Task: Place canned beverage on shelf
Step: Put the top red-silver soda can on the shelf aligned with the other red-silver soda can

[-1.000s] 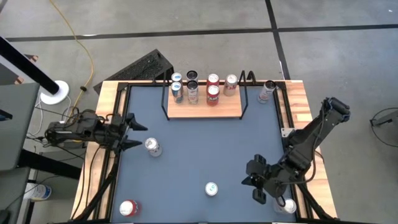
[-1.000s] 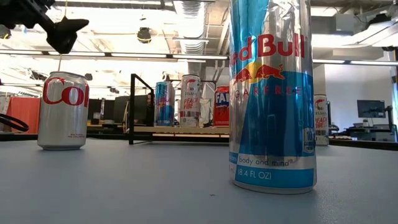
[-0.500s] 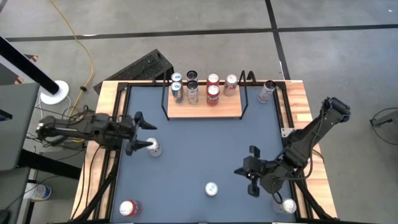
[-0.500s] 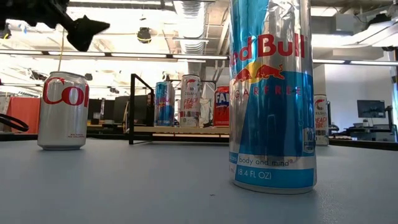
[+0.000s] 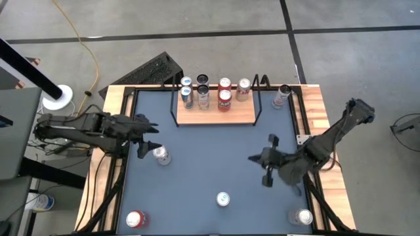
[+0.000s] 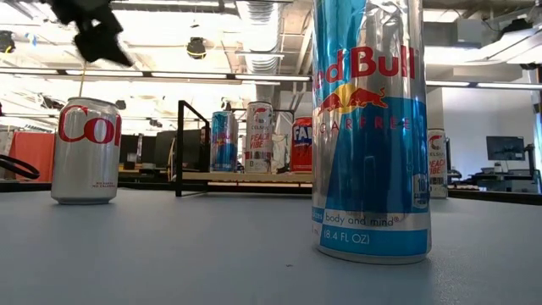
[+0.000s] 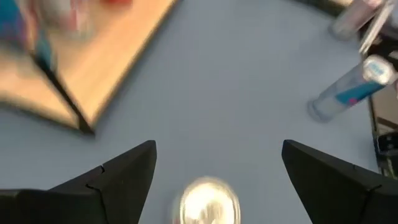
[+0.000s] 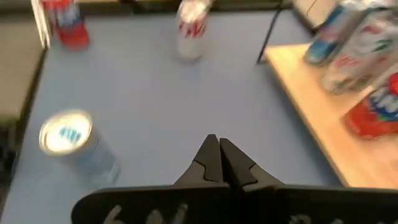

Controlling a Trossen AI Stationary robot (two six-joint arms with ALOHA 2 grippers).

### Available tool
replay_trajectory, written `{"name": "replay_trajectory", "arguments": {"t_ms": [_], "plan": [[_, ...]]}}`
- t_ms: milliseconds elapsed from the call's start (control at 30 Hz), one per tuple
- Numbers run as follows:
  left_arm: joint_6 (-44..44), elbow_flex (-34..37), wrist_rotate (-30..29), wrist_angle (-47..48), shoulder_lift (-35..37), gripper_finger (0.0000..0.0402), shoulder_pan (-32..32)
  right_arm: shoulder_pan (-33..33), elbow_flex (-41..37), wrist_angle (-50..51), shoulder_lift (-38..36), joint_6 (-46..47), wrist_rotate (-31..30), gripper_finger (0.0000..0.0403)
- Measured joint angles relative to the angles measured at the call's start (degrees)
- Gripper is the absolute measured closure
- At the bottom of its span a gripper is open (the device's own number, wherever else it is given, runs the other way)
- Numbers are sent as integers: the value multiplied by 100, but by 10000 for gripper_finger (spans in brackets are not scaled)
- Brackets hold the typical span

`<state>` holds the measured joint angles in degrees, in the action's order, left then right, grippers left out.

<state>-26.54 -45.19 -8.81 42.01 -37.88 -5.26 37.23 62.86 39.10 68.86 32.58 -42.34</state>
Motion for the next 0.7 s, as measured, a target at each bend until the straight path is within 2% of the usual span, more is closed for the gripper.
{"name": "replay_trajectory", "arguments": {"t_ms": [133, 333, 700], "plan": [[-629, 44, -54, 579, -10, 65, -137, -150, -605, -879, -570, -290, 143, 403], [-578, 44, -105, 645, -30, 65, -347, -305, -1417, -2132, -935, -884, 541, 403], [-411, 44, -659, 322, -612, 65, -343, -509, -1548, -2214, -686, -910, 653, 403]]}}
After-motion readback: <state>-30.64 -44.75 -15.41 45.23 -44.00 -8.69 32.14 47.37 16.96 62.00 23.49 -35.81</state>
